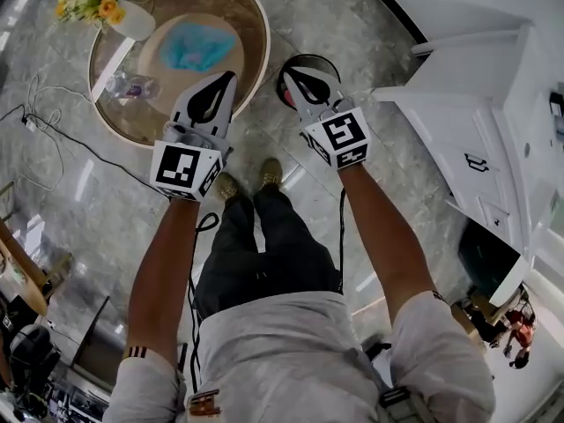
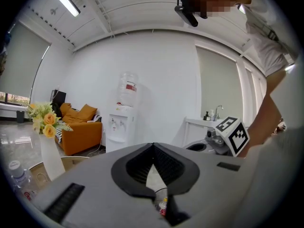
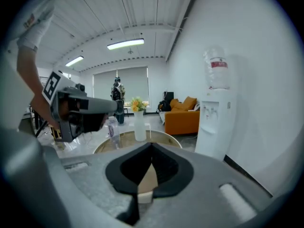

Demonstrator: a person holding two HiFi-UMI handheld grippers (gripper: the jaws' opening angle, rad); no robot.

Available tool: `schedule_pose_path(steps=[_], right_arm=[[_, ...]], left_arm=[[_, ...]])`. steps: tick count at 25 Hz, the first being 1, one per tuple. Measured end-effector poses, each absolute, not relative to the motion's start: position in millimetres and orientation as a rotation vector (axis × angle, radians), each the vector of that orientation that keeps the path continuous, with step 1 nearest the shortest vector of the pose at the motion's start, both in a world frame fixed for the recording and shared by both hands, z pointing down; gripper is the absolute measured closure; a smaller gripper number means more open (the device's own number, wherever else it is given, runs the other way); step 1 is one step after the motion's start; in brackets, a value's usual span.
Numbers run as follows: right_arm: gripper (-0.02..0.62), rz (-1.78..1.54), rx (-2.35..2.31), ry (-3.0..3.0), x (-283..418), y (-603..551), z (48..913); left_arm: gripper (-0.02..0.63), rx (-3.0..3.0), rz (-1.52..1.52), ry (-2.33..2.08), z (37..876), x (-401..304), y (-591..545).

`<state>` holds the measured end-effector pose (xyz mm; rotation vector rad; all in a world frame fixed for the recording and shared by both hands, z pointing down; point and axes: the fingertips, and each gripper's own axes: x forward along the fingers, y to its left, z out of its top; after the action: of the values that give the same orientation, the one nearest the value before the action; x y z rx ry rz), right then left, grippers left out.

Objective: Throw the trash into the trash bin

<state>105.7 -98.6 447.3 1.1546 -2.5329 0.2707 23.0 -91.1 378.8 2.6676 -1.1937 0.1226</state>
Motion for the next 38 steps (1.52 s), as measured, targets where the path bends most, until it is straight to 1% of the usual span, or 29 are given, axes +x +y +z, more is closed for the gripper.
schedule_pose_path(steps=[6,14,32,38], right_arm=[[0.594,0.215,1.045,-2.718,36,-97,403],[0.594,0.192,0.895,-2.812,-50,-104,394],[0.591,0.117,0.662,-2.883,-182,-109,386],[0.523,0.111,0.606,-2.834,-219,-116,404]], left_arm=[[0.607,2.636,0.111,-1.271,376,-14,-88],[0.607,2.56,0.115,-1.414,383,-92,-87],[0.607,2.451,0.131,-1.652,380,-211,-89],[0.607,2.415,0.148,-1.696,386,-242,-85]])
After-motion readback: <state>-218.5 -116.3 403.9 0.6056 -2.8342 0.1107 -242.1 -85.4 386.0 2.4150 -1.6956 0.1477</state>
